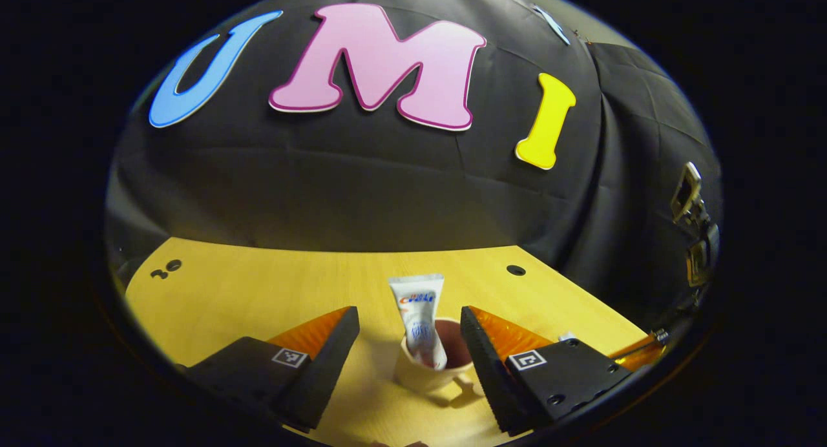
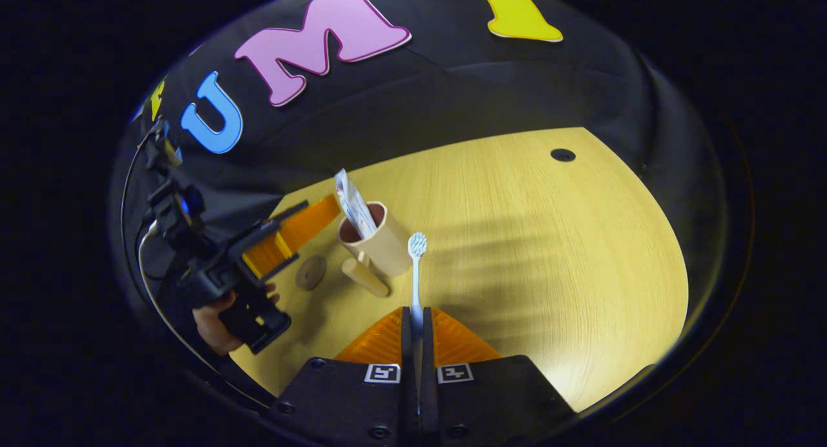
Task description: Put the toothbrush and toothpaste on the desktop into the cup, then pick up the cup and place it on the coaster on the desktop.
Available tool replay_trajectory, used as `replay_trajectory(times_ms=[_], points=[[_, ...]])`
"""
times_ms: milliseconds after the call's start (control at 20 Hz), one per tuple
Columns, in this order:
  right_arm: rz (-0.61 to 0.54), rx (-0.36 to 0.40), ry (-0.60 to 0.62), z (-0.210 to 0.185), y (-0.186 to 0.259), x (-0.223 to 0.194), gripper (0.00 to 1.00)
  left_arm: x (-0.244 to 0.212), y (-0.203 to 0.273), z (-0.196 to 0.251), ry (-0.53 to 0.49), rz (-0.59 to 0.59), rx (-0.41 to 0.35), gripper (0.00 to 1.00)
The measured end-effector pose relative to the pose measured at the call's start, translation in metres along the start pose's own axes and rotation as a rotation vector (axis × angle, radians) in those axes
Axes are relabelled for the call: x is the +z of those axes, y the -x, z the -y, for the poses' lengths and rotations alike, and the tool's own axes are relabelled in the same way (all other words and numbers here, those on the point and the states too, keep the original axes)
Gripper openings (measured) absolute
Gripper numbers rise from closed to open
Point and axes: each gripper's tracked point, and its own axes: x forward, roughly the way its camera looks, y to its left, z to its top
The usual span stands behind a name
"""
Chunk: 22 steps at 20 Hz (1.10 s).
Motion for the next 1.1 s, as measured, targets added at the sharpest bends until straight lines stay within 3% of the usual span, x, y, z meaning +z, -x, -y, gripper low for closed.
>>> replay_trajectory(times_ms=[300, 500, 850, 1100], points=[[0.188, 0.082, 0.0, -0.036, -0.019, 0.071, 0.06, -0.023, 0.086, -0.012, -0.044, -0.038, 0.103, 0.97], [0.284, 0.106, 0.024, -0.05, -0.044, 0.103, 0.06, -0.037, 0.122, -0.001, 0.006, -0.074, 0.107, 0.97], [0.407, 0.139, 0.007, -0.059, -0.074, 0.13, 0.06, -0.05, 0.138, 0.004, 0.009, -0.091, 0.118, 0.97], [0.471, 0.171, -0.046, -0.064, -0.088, 0.15, 0.06, -0.055, 0.133, 0.001, 0.071, -0.095, 0.132, 0.97]])
